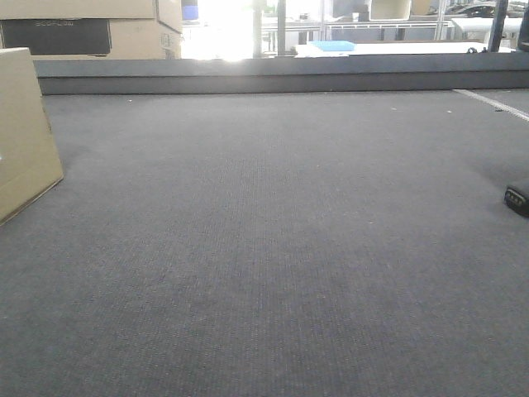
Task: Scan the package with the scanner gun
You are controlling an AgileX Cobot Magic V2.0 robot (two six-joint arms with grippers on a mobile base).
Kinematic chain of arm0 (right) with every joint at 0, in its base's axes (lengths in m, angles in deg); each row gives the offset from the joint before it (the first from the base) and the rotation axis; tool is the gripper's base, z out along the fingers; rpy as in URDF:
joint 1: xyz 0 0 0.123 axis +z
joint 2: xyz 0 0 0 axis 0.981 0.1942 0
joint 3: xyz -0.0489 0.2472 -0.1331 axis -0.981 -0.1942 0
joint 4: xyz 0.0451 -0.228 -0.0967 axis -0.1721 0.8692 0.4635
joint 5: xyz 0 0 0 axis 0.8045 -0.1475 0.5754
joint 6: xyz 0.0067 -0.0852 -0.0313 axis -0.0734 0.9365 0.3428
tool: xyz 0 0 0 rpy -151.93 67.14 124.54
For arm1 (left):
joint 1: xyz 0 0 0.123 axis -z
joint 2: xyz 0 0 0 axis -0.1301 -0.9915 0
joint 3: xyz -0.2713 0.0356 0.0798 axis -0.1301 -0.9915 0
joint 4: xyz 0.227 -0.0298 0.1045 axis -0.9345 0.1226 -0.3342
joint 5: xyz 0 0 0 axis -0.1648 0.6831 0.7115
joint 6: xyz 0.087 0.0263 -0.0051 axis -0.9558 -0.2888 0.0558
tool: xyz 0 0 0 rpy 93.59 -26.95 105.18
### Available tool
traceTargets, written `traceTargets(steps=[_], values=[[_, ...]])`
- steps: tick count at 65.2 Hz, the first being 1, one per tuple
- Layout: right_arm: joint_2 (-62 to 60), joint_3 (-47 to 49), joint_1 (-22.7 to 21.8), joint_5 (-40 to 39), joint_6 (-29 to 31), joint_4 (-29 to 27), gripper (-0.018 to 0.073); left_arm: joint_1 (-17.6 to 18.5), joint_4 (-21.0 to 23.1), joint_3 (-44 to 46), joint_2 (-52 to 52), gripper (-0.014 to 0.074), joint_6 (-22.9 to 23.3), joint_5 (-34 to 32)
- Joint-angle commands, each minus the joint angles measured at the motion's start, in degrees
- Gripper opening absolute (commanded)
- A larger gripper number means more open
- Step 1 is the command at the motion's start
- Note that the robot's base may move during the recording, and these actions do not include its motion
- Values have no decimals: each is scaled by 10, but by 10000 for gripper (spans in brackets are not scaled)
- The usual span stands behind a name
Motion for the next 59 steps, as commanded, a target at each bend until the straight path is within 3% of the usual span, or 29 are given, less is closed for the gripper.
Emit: traceTargets(steps=[1,11,18,28,42,50,59], values=[[-2,5,-1,-20,1,2,-160,-1,-1,13,37,538,16,9],[-2,5,-1,-21,1,2,-160,-1,-10,12,105,405,38,7],[-2,5,-1,-21,1,2,-160,-1,-10,4,151,209,39,-3],[-7,5,-1,-21,6,34,-160,-1,-9,-50,221,-115,39,-68],[-16,5,14,-21,6,42,-160,-1,-8,-159,318,-111,40,-159],[-16,5,50,-21,7,56,-160,-1,-13,-233,379,-111,40,-249],[-16,5,97,-20,7,56,-160,-1,-39,-295,440,-111,40,-299]])
